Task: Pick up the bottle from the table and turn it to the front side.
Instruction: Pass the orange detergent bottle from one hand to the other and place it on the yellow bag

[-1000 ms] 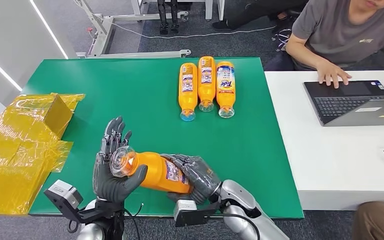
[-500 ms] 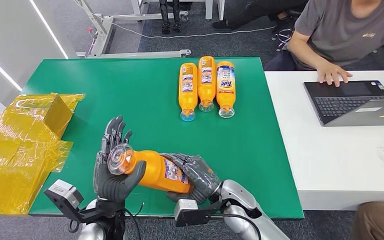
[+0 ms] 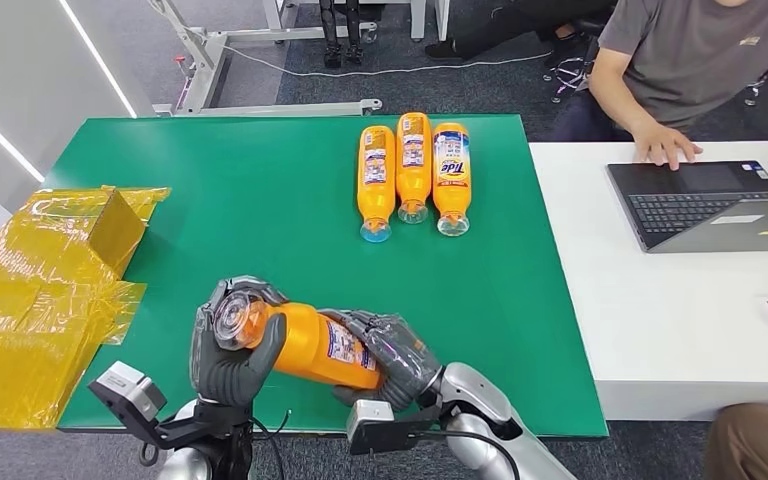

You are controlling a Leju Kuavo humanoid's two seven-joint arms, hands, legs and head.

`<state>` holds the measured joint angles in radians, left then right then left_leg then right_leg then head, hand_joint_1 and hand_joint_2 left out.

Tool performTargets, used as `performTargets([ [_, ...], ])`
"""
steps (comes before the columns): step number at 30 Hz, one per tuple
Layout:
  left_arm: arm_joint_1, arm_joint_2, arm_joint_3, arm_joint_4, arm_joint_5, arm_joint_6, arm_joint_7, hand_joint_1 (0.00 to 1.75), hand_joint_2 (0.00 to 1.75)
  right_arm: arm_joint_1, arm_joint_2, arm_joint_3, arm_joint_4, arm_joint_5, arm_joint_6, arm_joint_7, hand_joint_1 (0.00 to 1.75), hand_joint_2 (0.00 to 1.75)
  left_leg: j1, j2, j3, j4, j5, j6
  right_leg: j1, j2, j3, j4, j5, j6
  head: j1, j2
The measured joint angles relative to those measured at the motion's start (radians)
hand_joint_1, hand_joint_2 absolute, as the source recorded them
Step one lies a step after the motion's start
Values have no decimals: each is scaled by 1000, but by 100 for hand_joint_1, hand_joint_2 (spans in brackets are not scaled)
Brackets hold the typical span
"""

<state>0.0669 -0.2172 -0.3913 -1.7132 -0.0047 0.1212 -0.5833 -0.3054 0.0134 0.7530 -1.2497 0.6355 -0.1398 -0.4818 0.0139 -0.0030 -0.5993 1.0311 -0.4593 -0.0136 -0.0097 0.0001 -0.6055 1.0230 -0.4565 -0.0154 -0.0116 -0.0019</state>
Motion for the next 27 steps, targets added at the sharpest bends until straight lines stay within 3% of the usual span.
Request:
performTargets([
  [4,-1,0,-1,0,6,-3,0,175,175,4,1,1,-1,-5,-13,0,175,175,0,0,0,0,0,0,0,0,0,0,0,0,0,0],
  [6,-1,0,-1,0,8,-4,0,175,175,7,3,1,-2,-7,-27,0,157,175,0,0,0,0,0,0,0,0,0,0,0,0,0,0],
  [8,-2,0,-2,0,10,-5,0,175,175,9,6,1,-4,-9,-43,0,69,175,0,0,0,0,0,0,0,0,0,0,0,0,0,0],
  [10,-3,0,-2,0,12,-5,0,175,175,12,10,1,-6,-15,-62,3,0,175,0,0,0,0,0,0,0,0,0,0,0,0,0,0],
  [20,-17,-1,-2,0,27,23,-9,175,175,46,36,-16,-50,-102,-179,4,0,175,0,0,0,0,0,0,0,0,0,0,0,0,0,0],
  [27,-14,-1,-1,0,24,104,-30,175,175,62,39,-20,-88,-143,-243,-12,0,175,0,0,0,0,0,0,0,0,0,0,0,0,0,0],
])
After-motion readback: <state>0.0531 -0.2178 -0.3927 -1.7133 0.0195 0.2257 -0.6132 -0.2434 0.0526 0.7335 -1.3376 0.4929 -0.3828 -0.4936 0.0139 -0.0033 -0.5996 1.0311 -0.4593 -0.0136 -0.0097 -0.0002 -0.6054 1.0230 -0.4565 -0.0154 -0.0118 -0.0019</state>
